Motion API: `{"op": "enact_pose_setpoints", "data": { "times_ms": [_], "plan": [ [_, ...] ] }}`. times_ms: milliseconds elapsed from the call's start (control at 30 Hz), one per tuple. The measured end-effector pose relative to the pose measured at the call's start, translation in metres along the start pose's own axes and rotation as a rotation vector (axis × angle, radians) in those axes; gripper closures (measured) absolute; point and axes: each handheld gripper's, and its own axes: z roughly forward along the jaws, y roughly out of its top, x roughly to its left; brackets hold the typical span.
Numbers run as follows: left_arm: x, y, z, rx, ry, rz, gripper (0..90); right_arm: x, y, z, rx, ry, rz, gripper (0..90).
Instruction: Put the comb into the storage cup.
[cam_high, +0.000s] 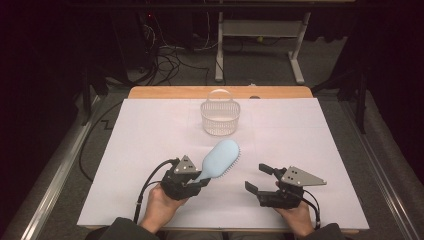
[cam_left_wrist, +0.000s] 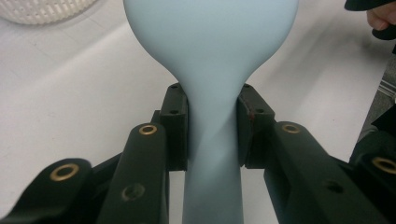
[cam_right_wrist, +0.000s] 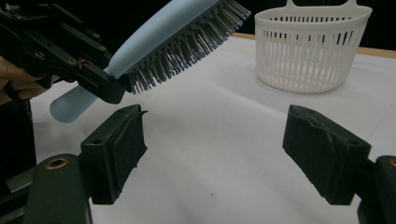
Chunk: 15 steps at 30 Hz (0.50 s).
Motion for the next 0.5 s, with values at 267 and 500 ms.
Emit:
{"op": "enact_pose_setpoints", "data": {
  "times_ms": [267, 500],
  "plan": [
    [-0.006, 0.005, 0.007, 0.007, -0.008, 0.019, 67.2, 0.002, 0.002, 0.008, 0.006, 0.028, 0.018, 20.3],
    [-0.01, 0.009, 0.013, 0.011, -0.017, 0.033, 67.2, 0.004, 0.002, 0.013, 0.012, 0.044, 0.03, 18.3]
  ]
}}
